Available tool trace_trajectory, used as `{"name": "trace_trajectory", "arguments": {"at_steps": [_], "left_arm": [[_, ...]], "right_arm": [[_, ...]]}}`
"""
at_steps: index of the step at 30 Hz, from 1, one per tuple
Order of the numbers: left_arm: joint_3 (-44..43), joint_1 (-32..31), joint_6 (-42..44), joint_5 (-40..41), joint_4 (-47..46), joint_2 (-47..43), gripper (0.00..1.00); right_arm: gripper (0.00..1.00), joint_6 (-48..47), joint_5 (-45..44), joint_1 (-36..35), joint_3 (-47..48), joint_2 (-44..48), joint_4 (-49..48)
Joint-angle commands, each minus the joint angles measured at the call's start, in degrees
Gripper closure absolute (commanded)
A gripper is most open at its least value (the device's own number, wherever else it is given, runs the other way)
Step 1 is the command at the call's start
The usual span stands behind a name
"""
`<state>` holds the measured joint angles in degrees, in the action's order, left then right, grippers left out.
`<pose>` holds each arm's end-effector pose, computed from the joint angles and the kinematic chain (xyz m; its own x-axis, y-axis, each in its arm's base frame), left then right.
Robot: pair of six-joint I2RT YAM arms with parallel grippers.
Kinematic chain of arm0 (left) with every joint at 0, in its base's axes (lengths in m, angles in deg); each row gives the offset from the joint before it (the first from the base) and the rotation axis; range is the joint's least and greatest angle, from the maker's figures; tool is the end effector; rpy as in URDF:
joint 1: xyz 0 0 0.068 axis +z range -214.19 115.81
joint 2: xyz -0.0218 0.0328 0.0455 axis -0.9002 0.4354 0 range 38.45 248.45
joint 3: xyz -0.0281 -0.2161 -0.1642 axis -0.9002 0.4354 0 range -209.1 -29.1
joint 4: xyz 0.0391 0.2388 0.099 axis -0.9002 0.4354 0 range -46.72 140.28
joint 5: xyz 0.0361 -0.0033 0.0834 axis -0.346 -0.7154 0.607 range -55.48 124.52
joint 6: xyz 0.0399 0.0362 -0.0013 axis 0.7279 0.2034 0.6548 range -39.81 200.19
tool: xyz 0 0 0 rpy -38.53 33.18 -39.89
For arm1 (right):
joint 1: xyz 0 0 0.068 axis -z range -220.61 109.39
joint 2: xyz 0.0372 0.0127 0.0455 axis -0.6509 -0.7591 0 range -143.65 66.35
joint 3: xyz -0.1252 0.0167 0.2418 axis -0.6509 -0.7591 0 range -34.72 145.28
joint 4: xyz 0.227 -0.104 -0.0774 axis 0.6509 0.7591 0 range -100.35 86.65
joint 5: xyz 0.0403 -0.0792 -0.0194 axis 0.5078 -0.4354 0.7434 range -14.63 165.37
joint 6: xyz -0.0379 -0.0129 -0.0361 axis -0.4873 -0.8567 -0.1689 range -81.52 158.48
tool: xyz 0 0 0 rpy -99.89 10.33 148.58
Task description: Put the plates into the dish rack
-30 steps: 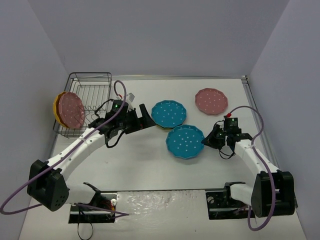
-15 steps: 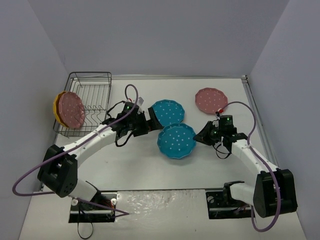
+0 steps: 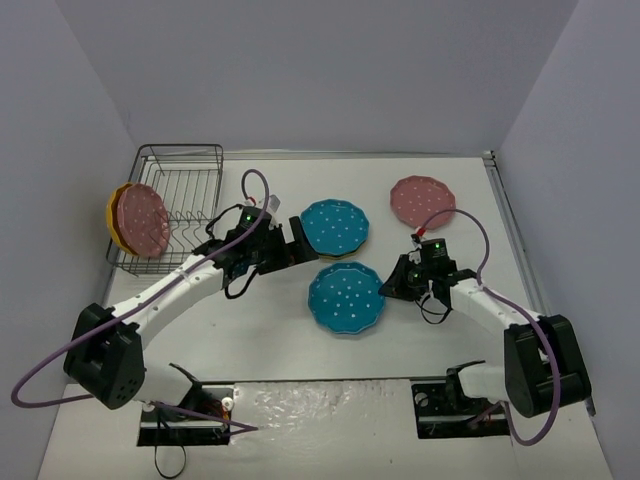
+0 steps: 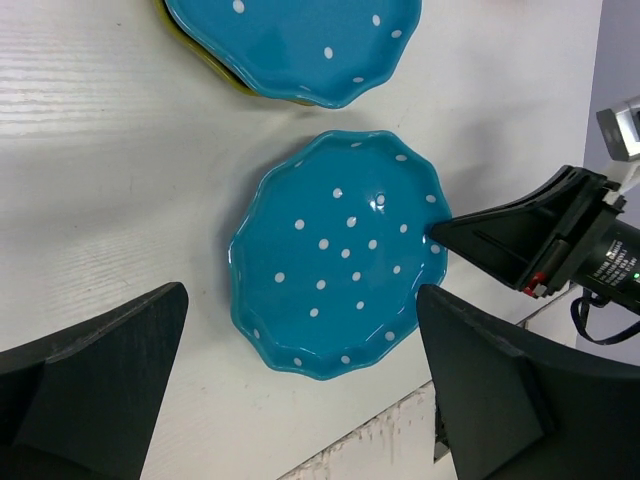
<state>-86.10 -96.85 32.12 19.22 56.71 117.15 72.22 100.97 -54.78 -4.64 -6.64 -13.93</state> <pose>0.2531 -0.1735 0.2752 -0.8462 -0.3099 -0.4335 0.1089 0.6958 -0.7099 0.2339 0.0749 0.1758 -0.8136 0.3113 -0.4911 -0.1117 0.7452 0.6574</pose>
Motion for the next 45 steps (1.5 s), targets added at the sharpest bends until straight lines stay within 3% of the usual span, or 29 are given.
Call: {"name": "trace_trajectory", "arguments": {"at_steps": [1, 8, 15, 24, 31, 34, 38, 45], "left_arm": [[-2.54, -0.29, 2.6, 2.65, 1.53, -4.03, 0.03], [-1.83, -0.27, 3.39, 3.86, 3.01, -5.85, 0.03], [-1.54, -0.29, 3.66, 4.06, 3.52, -6.69, 0.03], [-1.36, -0.22, 4.48, 3.96, 4.16, -7.51, 0.03], [-0.95, -0.29, 4.8, 3.44, 4.4, -7.68, 0.03], [-0.68, -0.29, 5.0, 3.35, 4.51, -7.77, 0.03], [0.12, -0.29, 4.74, 3.2, 4.09, -7.86, 0.03], [4.12, -0.26, 1.98, 1.98, 1.98, -8.68, 0.03]], "right_arm": [[1.0, -2.6, -3.46, -2.86, 0.94, -1.78, -5.96], [1.0, -5.33, -13.73, -8.04, 3.17, -5.38, -2.36], [0.99, -6.03, -16.96, -10.28, 4.74, -8.54, -0.15], [0.79, -5.54, -18.24, -12.47, 4.88, -8.76, 2.2], [0.76, -6.56, -18.18, -13.41, 5.25, -9.54, 3.32], [0.78, -6.92, -17.03, -14.03, 5.76, -10.58, 3.32], [1.0, -6.58, -16.63, -14.13, 5.74, -12.08, 3.32], [1.0, -1.42, -11.48, -13.89, 6.45, -10.88, 1.27]]}}
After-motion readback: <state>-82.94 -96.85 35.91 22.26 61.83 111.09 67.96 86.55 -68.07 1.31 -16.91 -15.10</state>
